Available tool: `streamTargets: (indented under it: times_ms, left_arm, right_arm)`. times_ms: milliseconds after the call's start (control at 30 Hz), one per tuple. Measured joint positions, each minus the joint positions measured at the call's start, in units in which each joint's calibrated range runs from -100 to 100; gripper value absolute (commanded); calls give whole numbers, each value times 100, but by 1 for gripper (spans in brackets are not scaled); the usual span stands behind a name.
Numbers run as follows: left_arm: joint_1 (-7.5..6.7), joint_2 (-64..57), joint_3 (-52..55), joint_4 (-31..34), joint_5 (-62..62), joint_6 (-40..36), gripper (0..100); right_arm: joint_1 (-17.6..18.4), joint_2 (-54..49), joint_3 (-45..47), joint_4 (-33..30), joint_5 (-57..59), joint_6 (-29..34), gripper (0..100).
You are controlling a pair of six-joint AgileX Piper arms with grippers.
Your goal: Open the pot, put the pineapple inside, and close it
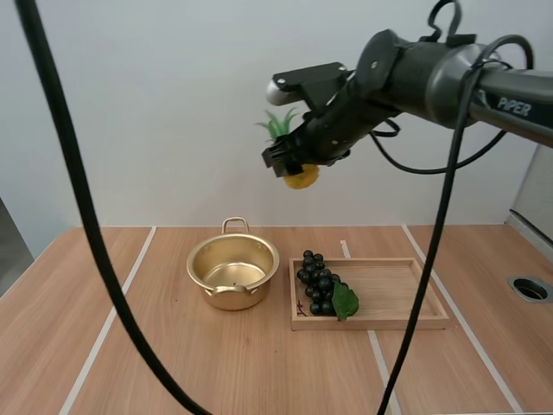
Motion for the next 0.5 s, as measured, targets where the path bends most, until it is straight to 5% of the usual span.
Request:
streamTargets:
  times_ms: [500]
  left_arm:
    - [0,-15,-138,337,269,0,0]
  right_arm:
    - [451,1482,0,58,0,-226,0]
